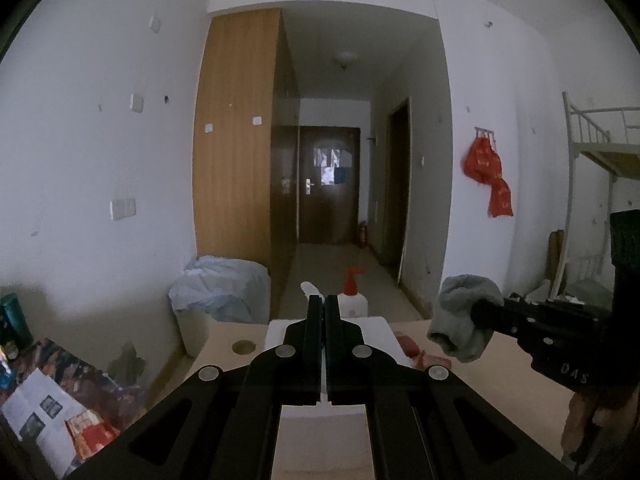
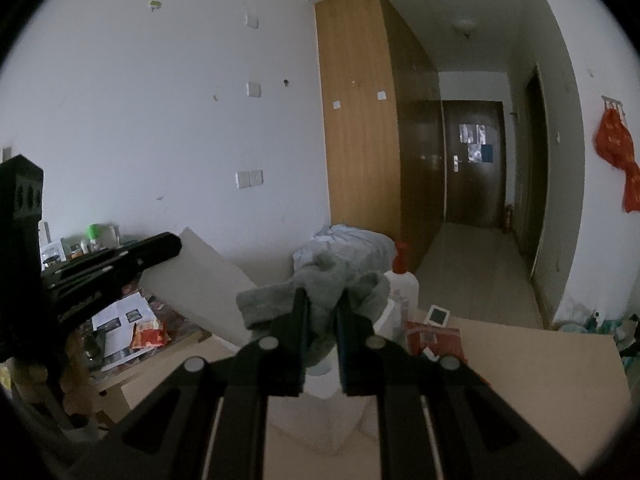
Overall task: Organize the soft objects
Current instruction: 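Carry the grey cloth with the right tool over the foam box opening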
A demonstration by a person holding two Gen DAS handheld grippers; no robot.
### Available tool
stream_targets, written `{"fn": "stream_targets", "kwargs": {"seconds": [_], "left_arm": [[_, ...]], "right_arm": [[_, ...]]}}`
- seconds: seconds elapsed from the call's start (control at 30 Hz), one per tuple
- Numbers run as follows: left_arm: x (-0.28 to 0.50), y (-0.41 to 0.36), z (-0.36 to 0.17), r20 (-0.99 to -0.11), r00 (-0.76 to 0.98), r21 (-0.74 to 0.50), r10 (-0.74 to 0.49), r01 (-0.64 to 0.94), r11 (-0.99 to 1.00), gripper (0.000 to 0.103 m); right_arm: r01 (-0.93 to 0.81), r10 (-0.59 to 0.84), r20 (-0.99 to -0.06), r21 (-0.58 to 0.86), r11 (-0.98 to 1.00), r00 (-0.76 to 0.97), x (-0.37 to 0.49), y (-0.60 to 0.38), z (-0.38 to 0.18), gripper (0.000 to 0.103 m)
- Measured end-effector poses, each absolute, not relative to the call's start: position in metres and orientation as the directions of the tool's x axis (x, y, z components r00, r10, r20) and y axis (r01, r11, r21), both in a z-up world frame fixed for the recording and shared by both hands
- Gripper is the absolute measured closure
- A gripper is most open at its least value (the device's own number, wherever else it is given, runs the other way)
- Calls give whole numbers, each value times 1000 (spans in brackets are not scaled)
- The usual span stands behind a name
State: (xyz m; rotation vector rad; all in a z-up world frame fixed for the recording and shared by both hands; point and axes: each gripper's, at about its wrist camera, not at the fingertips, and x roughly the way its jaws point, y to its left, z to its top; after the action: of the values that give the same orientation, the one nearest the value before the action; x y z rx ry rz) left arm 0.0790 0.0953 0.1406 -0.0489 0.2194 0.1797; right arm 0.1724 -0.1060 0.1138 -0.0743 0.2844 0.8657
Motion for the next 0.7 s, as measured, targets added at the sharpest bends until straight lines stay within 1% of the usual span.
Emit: {"fn": "stream_targets", "kwargs": {"seconds": [0.3,0.7], "left_arm": [[112,108,139,-242,958,-33,154,-167,985,102],[160,120,112,-321,940,-56,112,-137,989,102]], "right_arm": [[-758,735,-300,55,650,608,194,-93,108,88],[-751,723,-347,72,656,598,215,-78,94,88]]}}
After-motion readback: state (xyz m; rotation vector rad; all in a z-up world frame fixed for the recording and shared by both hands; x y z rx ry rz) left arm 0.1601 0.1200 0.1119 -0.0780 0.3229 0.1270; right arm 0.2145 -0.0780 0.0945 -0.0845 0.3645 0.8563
